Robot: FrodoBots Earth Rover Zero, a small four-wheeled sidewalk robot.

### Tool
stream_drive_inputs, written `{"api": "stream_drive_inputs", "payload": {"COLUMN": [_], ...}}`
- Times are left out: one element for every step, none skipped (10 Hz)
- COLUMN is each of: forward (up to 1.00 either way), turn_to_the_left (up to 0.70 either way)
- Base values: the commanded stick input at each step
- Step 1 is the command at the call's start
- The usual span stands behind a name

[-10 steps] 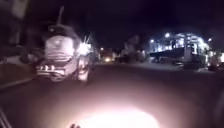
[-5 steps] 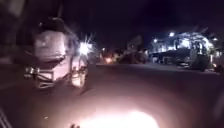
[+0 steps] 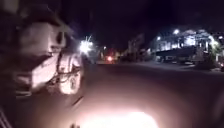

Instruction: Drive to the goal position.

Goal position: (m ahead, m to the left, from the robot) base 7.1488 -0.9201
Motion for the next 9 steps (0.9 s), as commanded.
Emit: {"api": "stream_drive_inputs", "payload": {"forward": [1.00,1.00,1.00,1.00,1.00,1.00,1.00,1.00,1.00], "turn_to_the_left": [0.00,0.00,0.00,0.00,0.00,0.00,0.00,0.00,0.00]}}
